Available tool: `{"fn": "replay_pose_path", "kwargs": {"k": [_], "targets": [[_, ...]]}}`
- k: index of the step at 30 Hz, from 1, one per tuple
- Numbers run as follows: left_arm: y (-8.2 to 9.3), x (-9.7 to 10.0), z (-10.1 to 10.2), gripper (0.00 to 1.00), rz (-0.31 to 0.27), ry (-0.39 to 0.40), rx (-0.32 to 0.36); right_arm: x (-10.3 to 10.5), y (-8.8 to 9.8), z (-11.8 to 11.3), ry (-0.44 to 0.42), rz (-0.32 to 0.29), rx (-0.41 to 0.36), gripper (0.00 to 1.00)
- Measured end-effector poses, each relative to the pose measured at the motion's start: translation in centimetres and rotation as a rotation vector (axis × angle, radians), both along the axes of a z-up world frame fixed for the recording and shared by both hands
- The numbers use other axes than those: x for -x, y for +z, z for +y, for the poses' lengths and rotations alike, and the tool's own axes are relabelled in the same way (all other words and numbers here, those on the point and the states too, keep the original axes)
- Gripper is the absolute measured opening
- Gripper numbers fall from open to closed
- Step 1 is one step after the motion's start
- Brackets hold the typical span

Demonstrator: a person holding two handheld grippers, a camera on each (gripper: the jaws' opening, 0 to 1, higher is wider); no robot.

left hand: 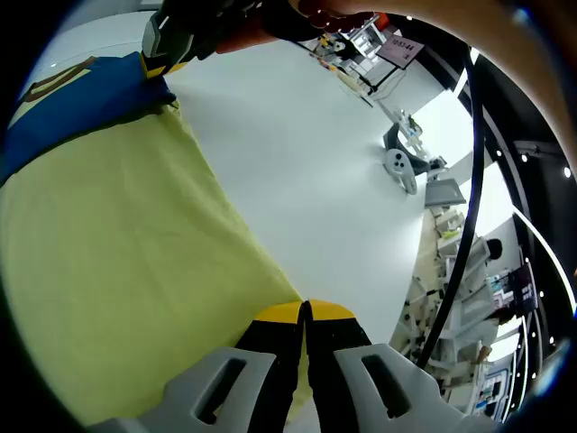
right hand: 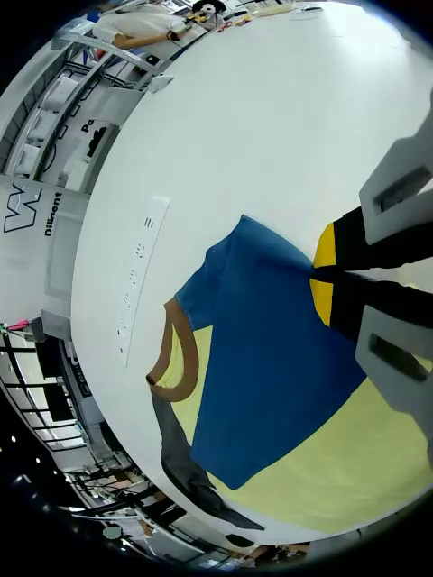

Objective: Fold the garment on the visible template until the final outline fits inside the template.

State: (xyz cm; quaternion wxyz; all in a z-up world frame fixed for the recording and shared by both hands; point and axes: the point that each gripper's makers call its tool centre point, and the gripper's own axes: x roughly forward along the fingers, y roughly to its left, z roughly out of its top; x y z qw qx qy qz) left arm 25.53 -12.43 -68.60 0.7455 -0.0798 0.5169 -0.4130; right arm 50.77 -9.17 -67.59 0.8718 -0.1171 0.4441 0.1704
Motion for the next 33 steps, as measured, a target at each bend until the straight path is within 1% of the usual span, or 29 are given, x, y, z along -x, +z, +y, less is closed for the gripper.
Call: {"fn": "replay_pose_path", "kwargs": {"k": [3,6,8,10,14,16,17,18,20,21,22,23,24,25,26,27,28,29,30,31,33], "targets": [[0.0,0.0,-0.4,0.05,-0.012,-0.004,-0.001,-0.1,0.0,-0.3,0.014,-0.006,0.024,0.0],[-0.1,0.0,-0.5,0.05,-0.012,-0.004,-0.001,0.0,-0.1,-0.3,0.017,-0.006,0.028,0.0],[-0.1,-0.1,-0.7,0.05,-0.019,-0.015,-0.002,-0.2,-0.3,-0.7,-0.012,0.001,0.01,0.0],[-0.1,-0.1,-0.8,0.05,-0.021,-0.019,-0.004,-0.2,-0.4,-0.8,-0.016,0.003,0.008,0.0],[0.0,-0.2,-0.9,0.05,-0.045,-0.034,-0.002,-0.2,-0.6,-0.7,-0.012,0.0,0.016,0.0],[0.1,-0.2,-0.8,0.05,-0.051,-0.031,0.0,-0.3,-0.5,-0.7,-0.041,-0.006,-0.01,0.0],[0.3,-0.5,-0.7,0.07,-0.112,-0.068,-0.004,-0.6,-0.2,-0.7,-0.042,-0.025,-0.025,0.04],[0.5,-0.4,-0.5,0.09,-0.122,-0.074,-0.013,-0.6,0.0,-0.8,-0.05,-0.027,-0.027,0.1],[1.4,-0.5,-0.5,0.17,-0.128,-0.063,0.012,-1.0,0.7,-0.6,-0.062,-0.053,-0.063,0.19],[1.7,-0.7,-0.4,0.21,-0.127,-0.06,0.026,-0.9,1.2,-0.3,-0.065,-0.057,-0.088,0.21],[1.8,-0.8,-0.3,0.26,-0.126,-0.054,0.032,-0.9,1.3,-0.3,-0.062,-0.056,-0.089,0.23],[2.1,-1.2,-0.1,0.32,-0.125,-0.032,0.045,-1.1,1.9,-0.2,-0.063,-0.071,-0.096,0.25],[2.2,-1.4,0.1,0.35,-0.13,-0.034,0.048,-1.2,2.3,-0.1,-0.056,-0.084,-0.099,0.27],[2.4,-1.5,0.2,0.39,-0.133,-0.034,0.051,-1.2,2.4,-0.1,-0.058,-0.087,-0.1,0.29],[2.9,-1.7,0.4,0.4,-0.139,-0.028,0.06,-1.4,3.1,0.2,-0.08,-0.112,-0.128,0.33],[3.3,-1.7,0.3,0.44,-0.145,-0.029,0.075,-1.2,3.3,0.5,-0.08,-0.112,-0.139,0.36],[3.7,-2.0,0.3,0.51,-0.158,-0.022,0.086,-1.1,3.3,0.7,-0.079,-0.101,-0.149,0.42],[4.1,-2.2,0.5,0.54,-0.173,-0.018,0.085,-0.8,3.3,1.1,-0.089,-0.085,-0.16,0.46],[4.3,-2.3,0.6,0.56,-0.191,-0.022,0.087,-0.7,3.5,1.2,-0.087,-0.09,-0.163,0.5],[4.4,-2.3,0.6,0.58,-0.194,-0.025,0.084,-0.5,3.6,1.6,-0.079,-0.09,-0.167,0.53],[4.6,-2.4,0.9,0.62,-0.199,-0.027,0.082,-0.1,4.0,2.2,-0.068,-0.088,-0.179,0.56]]}}
